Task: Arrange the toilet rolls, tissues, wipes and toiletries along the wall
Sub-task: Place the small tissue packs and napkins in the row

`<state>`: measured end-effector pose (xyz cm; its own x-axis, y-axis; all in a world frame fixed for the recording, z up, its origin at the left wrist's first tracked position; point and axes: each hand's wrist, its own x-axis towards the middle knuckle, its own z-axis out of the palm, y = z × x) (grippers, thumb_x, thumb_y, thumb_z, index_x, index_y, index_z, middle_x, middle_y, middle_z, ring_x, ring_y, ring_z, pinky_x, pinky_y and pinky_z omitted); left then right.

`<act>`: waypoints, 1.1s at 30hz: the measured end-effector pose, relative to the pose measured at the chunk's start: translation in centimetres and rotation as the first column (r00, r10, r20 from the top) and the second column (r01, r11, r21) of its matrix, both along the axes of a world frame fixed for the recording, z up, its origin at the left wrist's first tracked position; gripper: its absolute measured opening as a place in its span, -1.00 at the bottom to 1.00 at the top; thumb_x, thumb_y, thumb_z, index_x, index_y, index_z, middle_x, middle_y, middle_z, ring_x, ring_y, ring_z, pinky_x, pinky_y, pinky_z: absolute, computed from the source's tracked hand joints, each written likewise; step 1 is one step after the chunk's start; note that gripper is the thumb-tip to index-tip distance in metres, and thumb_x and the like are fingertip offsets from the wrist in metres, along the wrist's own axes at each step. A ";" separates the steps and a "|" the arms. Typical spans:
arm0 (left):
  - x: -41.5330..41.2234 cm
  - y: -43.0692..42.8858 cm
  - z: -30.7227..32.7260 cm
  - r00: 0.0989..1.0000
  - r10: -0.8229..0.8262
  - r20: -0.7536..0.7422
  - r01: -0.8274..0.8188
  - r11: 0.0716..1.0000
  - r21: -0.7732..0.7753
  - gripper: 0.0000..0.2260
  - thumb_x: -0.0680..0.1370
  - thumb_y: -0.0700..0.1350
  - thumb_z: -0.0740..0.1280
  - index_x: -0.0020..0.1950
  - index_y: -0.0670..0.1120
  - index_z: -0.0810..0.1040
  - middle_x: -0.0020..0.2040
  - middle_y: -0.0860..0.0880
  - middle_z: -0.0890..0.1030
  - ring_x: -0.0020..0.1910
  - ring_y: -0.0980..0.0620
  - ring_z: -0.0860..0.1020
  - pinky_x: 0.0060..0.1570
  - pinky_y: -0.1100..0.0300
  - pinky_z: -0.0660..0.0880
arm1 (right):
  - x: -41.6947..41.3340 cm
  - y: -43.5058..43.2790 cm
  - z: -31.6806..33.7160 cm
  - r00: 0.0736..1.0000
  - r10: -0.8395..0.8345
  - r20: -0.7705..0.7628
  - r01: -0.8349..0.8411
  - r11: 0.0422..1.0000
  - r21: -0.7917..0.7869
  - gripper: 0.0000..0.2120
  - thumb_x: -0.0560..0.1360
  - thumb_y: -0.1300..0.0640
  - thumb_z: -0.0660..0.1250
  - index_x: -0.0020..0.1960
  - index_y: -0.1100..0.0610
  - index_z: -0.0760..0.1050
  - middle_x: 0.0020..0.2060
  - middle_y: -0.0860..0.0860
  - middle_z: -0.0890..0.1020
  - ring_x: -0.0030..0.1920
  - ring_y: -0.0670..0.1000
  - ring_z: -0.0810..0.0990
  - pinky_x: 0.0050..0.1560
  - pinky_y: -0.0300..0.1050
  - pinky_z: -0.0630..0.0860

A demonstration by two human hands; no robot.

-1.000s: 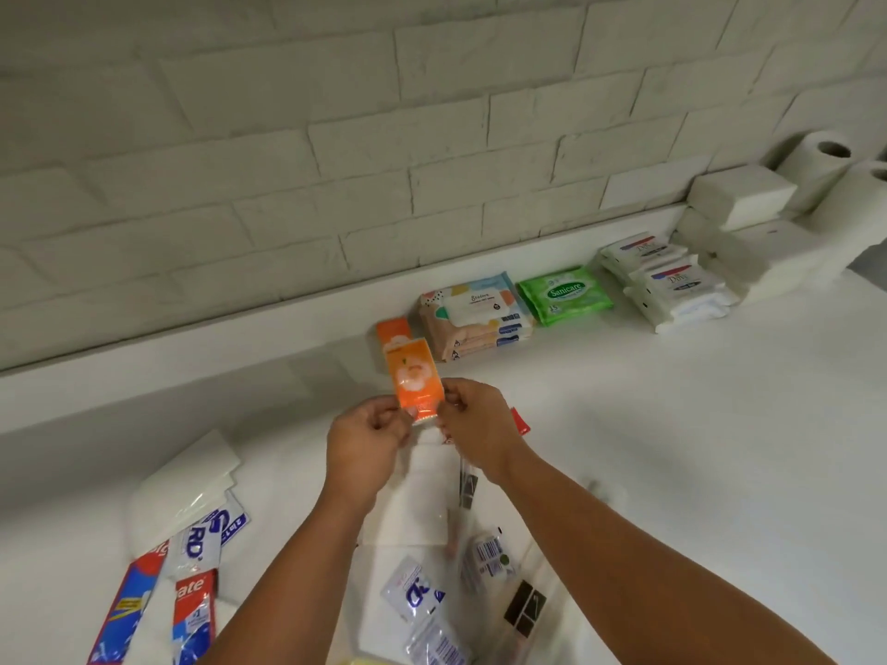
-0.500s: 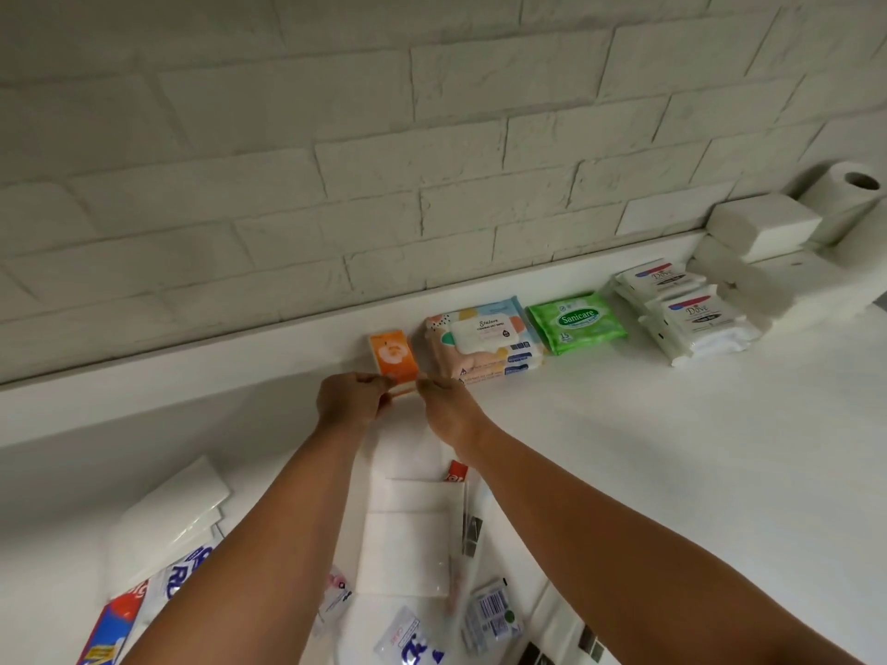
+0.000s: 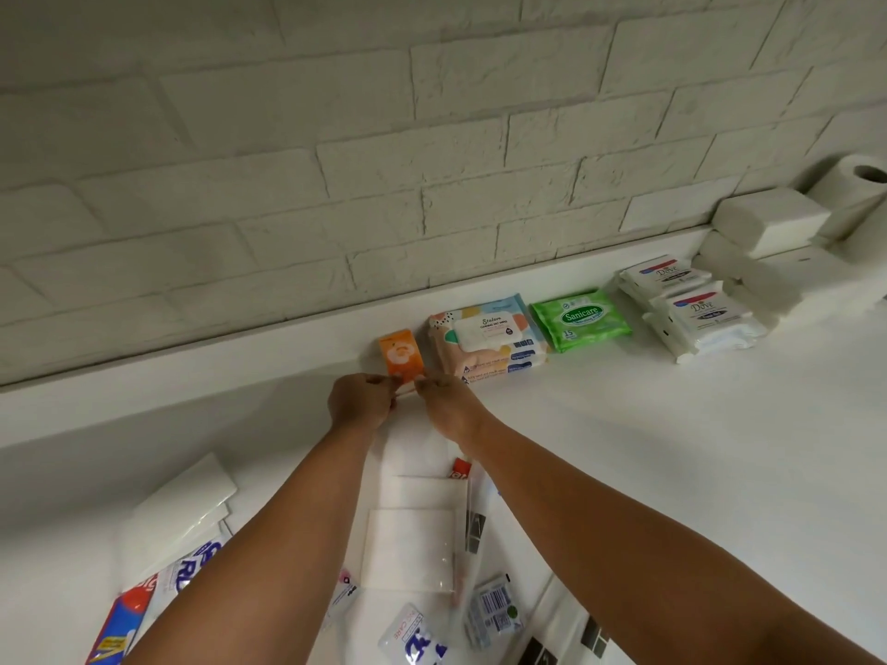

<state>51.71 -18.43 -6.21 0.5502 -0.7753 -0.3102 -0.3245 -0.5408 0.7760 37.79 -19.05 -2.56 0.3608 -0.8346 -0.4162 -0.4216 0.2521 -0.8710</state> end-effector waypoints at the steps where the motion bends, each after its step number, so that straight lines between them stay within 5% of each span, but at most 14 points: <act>1: -0.1 0.3 0.2 1.000 0.003 0.013 -0.003 1.000 -0.013 -0.71 0.51 0.13 0.41 -0.33 -0.01 0.65 -0.28 -0.06 0.71 -0.17 -0.11 0.68 0.03 0.02 0.60 | -0.2 0.3 0.0 1.000 0.011 -0.007 -0.011 1.000 -0.005 -0.74 0.67 0.09 0.07 0.29 0.12 0.41 -0.18 0.03 0.50 -0.25 -0.07 0.48 -0.21 -0.20 0.42; 4: -0.7 2.2 1.4 0.996 0.003 0.084 0.001 0.998 -0.057 -0.77 0.52 0.10 0.36 -0.07 -0.03 0.70 -0.12 -0.06 0.72 -0.06 -0.12 0.66 0.05 0.02 0.59 | -1.2 1.4 0.3 0.996 0.074 -0.041 -0.077 0.994 -0.082 -0.71 0.65 0.10 0.15 0.31 0.18 0.43 -0.14 0.01 0.56 -0.25 -0.09 0.48 -0.25 -0.23 0.36; 7: -1.7 4.7 3.2 0.990 -0.029 0.136 0.046 0.991 -0.126 -0.82 0.54 0.02 0.35 0.03 0.00 0.69 0.01 0.01 0.71 0.00 -0.04 0.64 0.10 0.09 0.56 | -2.6 2.9 1.2 0.995 0.090 -0.046 -0.096 0.982 -0.160 -0.68 0.64 0.13 0.20 0.33 0.25 0.44 0.21 0.17 0.57 0.09 0.09 0.57 0.01 -0.15 0.42; 11: -2.9 9.5 5.0 0.979 -0.074 0.192 0.120 0.963 -0.242 -0.87 0.58 -0.10 0.35 0.04 0.00 0.68 0.00 0.09 0.69 0.00 0.07 0.63 0.11 0.20 0.52 | -4.4 5.9 1.7 0.995 0.091 -0.043 -0.098 0.973 -0.209 -0.63 0.59 0.04 0.29 0.37 0.11 0.47 0.31 0.01 0.55 0.28 0.02 0.54 0.35 -0.08 0.41; 17: -3.0 18.1 5.1 0.977 -0.131 0.170 0.184 0.920 -0.347 -0.91 0.56 -0.04 0.41 0.02 0.13 0.66 0.00 0.20 0.68 -0.03 0.19 0.64 0.12 0.15 0.56 | -6.4 13.2 2.9 0.980 0.163 -0.117 -0.194 0.913 -0.358 -0.71 0.59 0.03 0.30 0.28 0.05 0.54 0.21 -0.08 0.60 0.19 -0.07 0.57 0.22 -0.18 0.48; 25: -3.1 28.7 3.6 0.909 -0.358 0.215 0.404 0.883 -0.238 -0.83 0.58 -0.04 0.38 0.15 0.07 0.66 0.09 0.18 0.65 0.07 0.18 0.59 0.16 0.17 0.54 | -5.7 23.4 2.5 0.933 0.168 -0.319 -0.302 0.848 -0.436 -0.66 0.55 -0.05 0.32 0.29 0.01 0.52 0.23 -0.09 0.59 0.18 -0.08 0.55 0.15 -0.25 0.44; 29: -1.8 32.4 1.8 0.817 -0.487 0.308 0.542 0.832 -0.122 -0.77 0.58 -0.08 0.37 0.22 0.06 0.63 0.18 0.12 0.62 0.17 0.11 0.52 0.24 0.16 0.47 | -5.3 27.8 1.4 0.913 0.141 -0.382 -0.312 0.846 -0.433 -0.61 0.52 -0.01 0.36 0.33 0.01 0.49 0.27 -0.08 0.55 0.21 -0.07 0.52 0.19 -0.23 0.42; 33: -0.6 34.2 -0.2 0.505 -0.667 0.548 0.774 0.631 0.054 -0.68 0.51 -0.05 0.37 0.27 0.13 0.56 0.25 0.22 0.55 0.20 0.04 0.43 0.20 0.15 0.35 | -5.2 30.8 -0.9 0.835 0.112 -0.538 -0.375 0.832 -0.409 -0.56 0.50 -0.02 0.37 0.34 0.06 0.47 0.26 0.00 0.54 0.26 0.05 0.46 0.22 -0.10 0.44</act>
<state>51.15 15.78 -6.44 -0.2038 -0.9790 0.0007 -0.8790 0.1833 0.4401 32.63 11.73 -3.51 0.4470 -0.8803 -0.1590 -0.7968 -0.3109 -0.5182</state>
